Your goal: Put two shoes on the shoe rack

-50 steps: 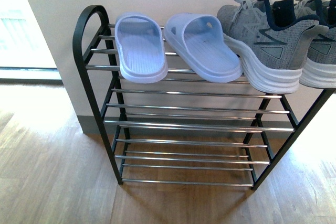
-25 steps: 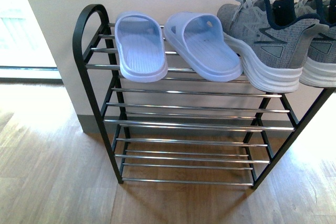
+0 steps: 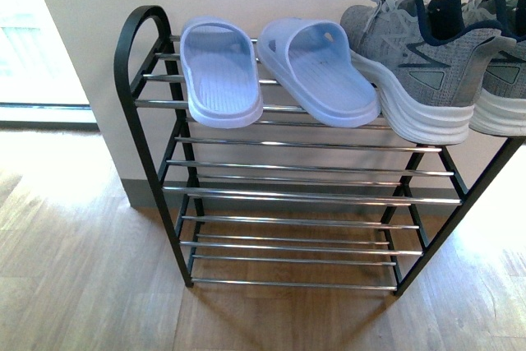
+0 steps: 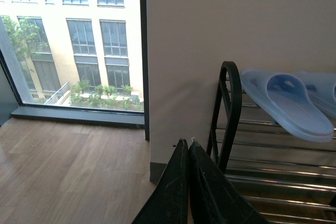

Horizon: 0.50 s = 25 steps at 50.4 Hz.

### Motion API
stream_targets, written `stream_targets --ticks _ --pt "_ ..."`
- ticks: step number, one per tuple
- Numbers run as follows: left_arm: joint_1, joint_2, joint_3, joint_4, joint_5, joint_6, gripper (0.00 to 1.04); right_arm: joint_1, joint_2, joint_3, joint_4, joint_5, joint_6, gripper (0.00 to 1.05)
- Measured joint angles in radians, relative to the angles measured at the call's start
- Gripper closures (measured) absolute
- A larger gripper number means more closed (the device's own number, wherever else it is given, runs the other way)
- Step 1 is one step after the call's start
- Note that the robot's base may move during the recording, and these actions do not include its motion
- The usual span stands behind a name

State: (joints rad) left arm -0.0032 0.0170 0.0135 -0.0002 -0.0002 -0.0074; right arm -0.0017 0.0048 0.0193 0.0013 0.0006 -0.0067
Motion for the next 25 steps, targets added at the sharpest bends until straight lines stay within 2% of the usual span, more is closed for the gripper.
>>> stream_targets --ticks 8,14,25 --pt "0.0 0.0 0.0 0.0 0.0 0.0 1.04 0.0 0.0 0.0 0.0 0.0 0.0 0.09" --pt "0.0 0.0 0.0 0.0 0.0 0.0 0.77 0.0 0.0 0.0 0.0 0.0 0.0 0.09" --pt "0.0 0.0 0.0 0.0 0.0 0.0 0.39 0.0 0.0 0.0 0.0 0.0 0.0 0.09"
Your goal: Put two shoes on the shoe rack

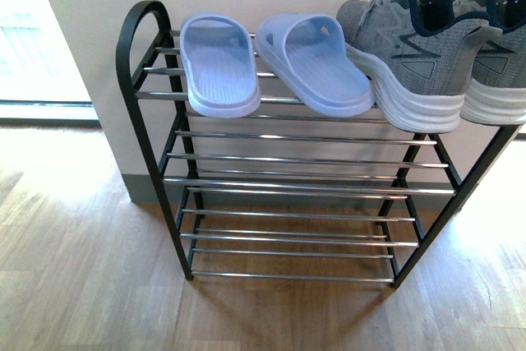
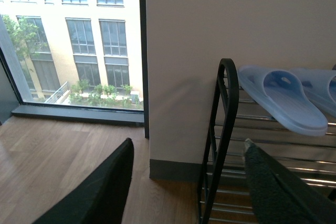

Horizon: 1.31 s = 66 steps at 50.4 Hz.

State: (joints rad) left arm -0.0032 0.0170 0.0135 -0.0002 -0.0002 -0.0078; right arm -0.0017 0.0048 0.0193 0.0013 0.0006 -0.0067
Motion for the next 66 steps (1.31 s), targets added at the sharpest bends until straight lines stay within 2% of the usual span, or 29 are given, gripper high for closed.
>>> stream_targets --ticks 6,8,66 --pt "0.0 0.0 0.0 0.0 0.0 0.0 0.13 0.0 0.0 0.0 0.0 0.0 0.0 0.09" --pt "0.0 0.0 0.0 0.0 0.0 0.0 0.08 0.0 0.0 0.0 0.0 0.0 0.0 0.09" --pt "0.0 0.0 0.0 0.0 0.0 0.002 0.09 0.0 0.0 0.0 0.0 0.0 0.0 0.09"
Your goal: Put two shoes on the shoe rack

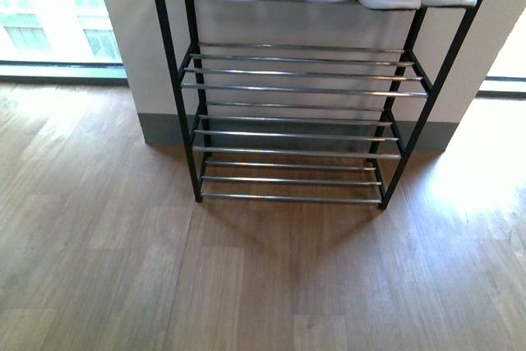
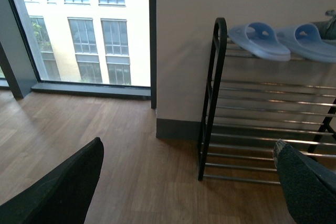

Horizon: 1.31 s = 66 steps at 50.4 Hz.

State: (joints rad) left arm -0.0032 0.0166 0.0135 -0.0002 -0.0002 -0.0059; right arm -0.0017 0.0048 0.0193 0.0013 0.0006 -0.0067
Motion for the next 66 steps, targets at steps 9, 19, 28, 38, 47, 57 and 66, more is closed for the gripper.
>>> stream_targets --ticks 9,19,28,38,47,57,66 --pt "0.0 0.0 0.0 0.0 0.0 0.0 0.09 0.0 0.0 0.0 0.0 0.0 0.0 0.09" --pt "0.0 0.0 0.0 0.0 0.0 0.001 0.09 0.0 0.0 0.0 0.0 0.0 0.003 0.09" --pt "0.0 0.0 0.0 0.0 0.0 0.001 0.09 0.0 0.0 0.0 0.0 0.0 0.003 0.09" --pt "0.0 0.0 0.0 0.0 0.0 0.001 0.09 0.0 0.0 0.0 0.0 0.0 0.003 0.09" --pt "0.0 0.0 0.0 0.0 0.0 0.001 0.09 0.0 0.0 0.0 0.0 0.0 0.003 0.09" --pt "0.0 0.0 0.0 0.0 0.0 0.001 0.09 0.0 0.0 0.0 0.0 0.0 0.003 0.09" --pt "0.0 0.0 0.0 0.0 0.0 0.001 0.09 0.0 0.0 0.0 0.0 0.0 0.003 0.09"
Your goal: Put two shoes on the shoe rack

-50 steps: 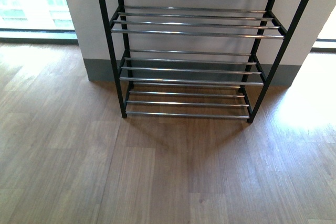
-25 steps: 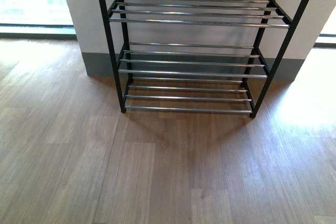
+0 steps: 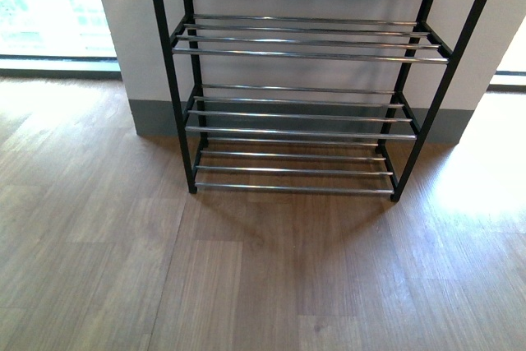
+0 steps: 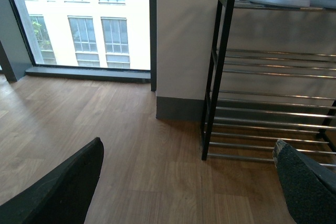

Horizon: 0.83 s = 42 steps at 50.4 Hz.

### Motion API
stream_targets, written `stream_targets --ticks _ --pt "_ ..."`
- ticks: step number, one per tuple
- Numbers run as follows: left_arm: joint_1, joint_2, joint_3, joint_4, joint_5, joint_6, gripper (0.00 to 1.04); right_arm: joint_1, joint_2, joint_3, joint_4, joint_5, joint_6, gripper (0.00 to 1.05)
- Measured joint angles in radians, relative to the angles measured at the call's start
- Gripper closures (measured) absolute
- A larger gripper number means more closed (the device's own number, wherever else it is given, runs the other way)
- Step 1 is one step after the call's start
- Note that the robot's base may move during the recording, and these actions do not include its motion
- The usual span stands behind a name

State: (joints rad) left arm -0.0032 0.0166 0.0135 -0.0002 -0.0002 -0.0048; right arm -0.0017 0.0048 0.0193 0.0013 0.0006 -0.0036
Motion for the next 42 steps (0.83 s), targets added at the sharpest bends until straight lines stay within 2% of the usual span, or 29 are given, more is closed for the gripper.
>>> stream_targets --ticks 42 --pt "0.0 0.0 0.0 0.0 0.0 0.0 0.09 0.0 0.0 0.0 0.0 0.0 0.0 0.09"
